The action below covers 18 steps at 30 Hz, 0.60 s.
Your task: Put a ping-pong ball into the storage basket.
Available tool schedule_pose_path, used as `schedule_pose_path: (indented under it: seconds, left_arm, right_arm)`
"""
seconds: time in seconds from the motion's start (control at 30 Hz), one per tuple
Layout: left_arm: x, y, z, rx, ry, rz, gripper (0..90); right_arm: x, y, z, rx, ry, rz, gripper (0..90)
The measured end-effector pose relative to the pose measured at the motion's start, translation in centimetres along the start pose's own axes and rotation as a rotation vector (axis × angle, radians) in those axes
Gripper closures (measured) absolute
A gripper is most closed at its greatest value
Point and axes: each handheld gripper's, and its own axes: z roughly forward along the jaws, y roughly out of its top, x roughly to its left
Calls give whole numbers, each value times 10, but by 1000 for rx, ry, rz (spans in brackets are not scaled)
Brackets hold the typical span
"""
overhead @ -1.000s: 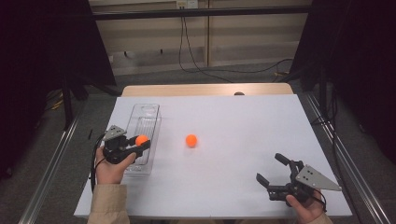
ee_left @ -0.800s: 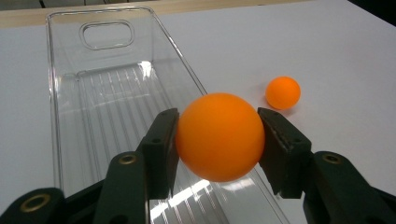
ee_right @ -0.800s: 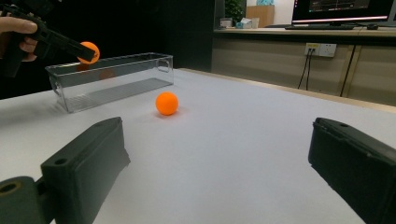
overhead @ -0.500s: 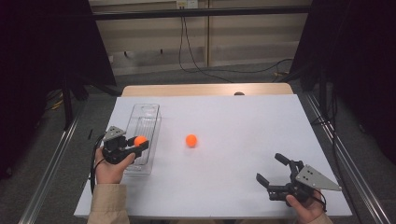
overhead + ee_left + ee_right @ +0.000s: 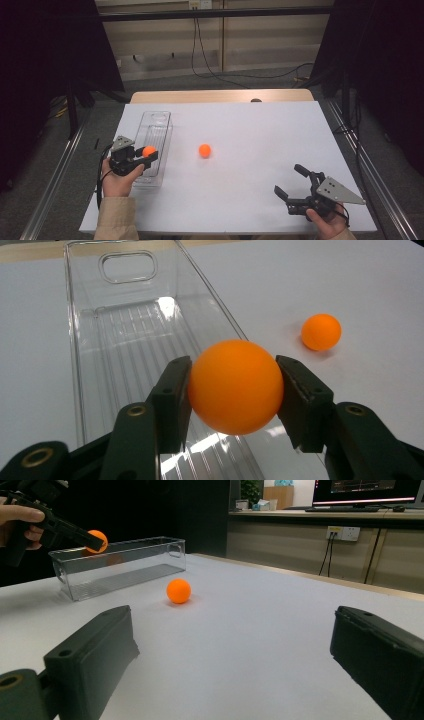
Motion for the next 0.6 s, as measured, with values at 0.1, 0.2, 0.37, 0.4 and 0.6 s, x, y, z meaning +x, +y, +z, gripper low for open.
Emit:
schedule_pose_path:
  seconds: [0.1,0.2,0.37,0.4,0.6]
  left_arm:
    - [0,0,1,4,3,3,507]
    - [1,-1,1,2,16,9,502]
    - [1,-1,0,-9,34,2,456]
    - [1,0,0,-12,36,-2,451]
    - [-2,1,0,-17,29,-5,416]
  right_arm:
    - [0,0,0,1,1,-1,32]
    - [0,0,0,1,2,-2,32]
    - [0,0,0,1,1,1,32]
    - [0,0,0,2,2,-2,32]
    - [0,0,0,2,1,0,32]
